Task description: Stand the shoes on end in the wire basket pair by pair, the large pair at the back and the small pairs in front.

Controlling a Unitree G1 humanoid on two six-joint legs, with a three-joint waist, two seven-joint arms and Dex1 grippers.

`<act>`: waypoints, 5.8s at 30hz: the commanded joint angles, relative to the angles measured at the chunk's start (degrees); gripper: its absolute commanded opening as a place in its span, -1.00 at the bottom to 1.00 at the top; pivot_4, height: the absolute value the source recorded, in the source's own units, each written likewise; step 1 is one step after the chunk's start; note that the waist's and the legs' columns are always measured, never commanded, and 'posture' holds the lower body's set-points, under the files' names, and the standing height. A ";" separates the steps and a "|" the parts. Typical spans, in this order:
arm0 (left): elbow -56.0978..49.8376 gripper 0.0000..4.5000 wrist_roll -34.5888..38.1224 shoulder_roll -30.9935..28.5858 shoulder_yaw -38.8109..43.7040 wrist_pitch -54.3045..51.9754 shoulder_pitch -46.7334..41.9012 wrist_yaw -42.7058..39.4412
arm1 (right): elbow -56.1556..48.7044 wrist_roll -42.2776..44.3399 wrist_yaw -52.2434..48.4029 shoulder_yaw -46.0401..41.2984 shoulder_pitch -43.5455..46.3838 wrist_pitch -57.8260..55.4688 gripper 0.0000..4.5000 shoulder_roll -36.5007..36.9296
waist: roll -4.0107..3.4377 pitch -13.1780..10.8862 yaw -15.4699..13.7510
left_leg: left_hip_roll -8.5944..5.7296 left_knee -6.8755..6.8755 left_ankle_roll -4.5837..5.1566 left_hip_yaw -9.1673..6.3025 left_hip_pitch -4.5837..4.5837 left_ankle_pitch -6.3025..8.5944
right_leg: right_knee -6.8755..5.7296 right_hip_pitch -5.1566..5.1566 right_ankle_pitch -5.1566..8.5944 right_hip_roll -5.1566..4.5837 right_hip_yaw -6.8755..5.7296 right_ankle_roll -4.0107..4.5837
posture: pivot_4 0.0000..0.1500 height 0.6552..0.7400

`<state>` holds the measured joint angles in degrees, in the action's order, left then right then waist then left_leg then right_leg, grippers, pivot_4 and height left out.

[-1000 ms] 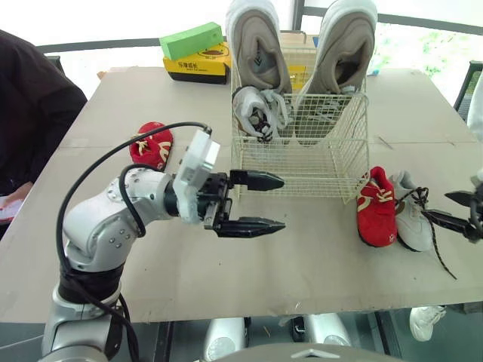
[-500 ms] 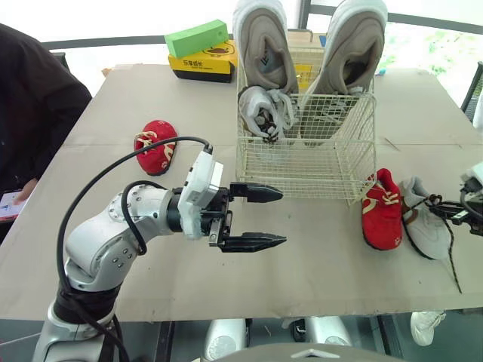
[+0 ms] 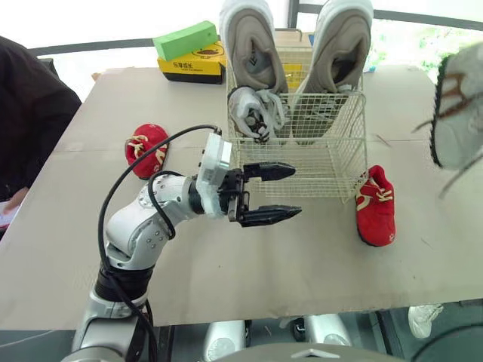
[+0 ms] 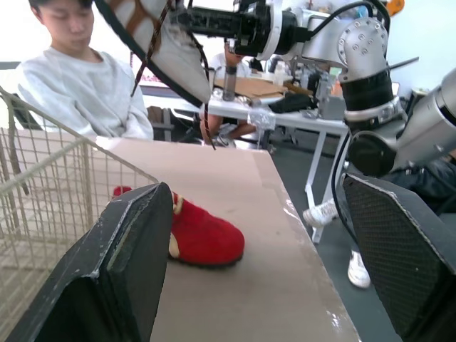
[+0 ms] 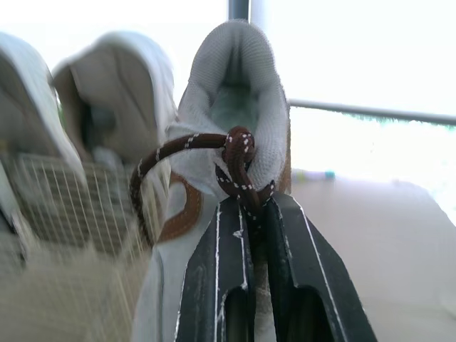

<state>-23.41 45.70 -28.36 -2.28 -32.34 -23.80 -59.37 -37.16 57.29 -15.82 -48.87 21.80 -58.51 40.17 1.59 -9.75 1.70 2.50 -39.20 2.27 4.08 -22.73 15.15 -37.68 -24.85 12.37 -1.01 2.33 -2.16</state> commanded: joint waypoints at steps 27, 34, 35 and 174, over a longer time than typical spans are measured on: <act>-10.12 0.83 2.74 -3.73 6.67 -0.92 8.09 12.36 | 10.76 -44.09 9.56 49.39 3.07 48.74 -0.99 -27.29 | 0.08 0.05 0.72 | 0.14 0.15 -0.03 0.19 -0.12 -0.02 | -0.20 -0.39 -0.04 0.05 0.11 0.32 | 1.00 1.00; -14.49 0.83 7.06 -3.82 6.69 -6.21 3.36 19.44 | 17.01 -47.50 8.48 50.10 0.99 54.25 -0.99 -29.20 | 0.09 0.05 0.68 | 0.13 0.09 -0.04 0.18 -0.10 -0.03 | -0.21 -0.37 -0.03 0.02 0.12 0.33 | 1.00 1.00; -15.97 0.83 8.48 -3.84 6.71 -7.56 2.29 21.60 | 17.21 -47.88 8.23 50.21 0.57 54.17 -0.99 -29.10 | 0.09 0.05 0.68 | 0.13 0.10 -0.05 0.18 -0.11 -0.03 | -0.20 -0.37 -0.03 0.02 0.12 0.32 | 1.00 1.00; -5.32 0.83 -1.51 -6.46 8.30 5.57 16.22 8.22 | 10.21 8.81 -2.95 36.37 27.08 14.71 -0.98 -0.74 | -0.03 -0.26 -0.69 | 0.13 0.44 -0.05 0.43 -0.22 -0.03 | -0.19 -0.65 -0.08 -0.30 0.16 0.29 | 1.00 1.00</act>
<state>-28.34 43.02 -34.42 6.02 -26.97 -6.94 -50.38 -24.08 61.26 -26.54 -8.60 49.40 -42.01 40.28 1.57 -10.01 1.02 2.63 -38.76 2.22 4.49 -22.98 15.12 -37.87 -25.51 12.23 -1.29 2.48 -1.98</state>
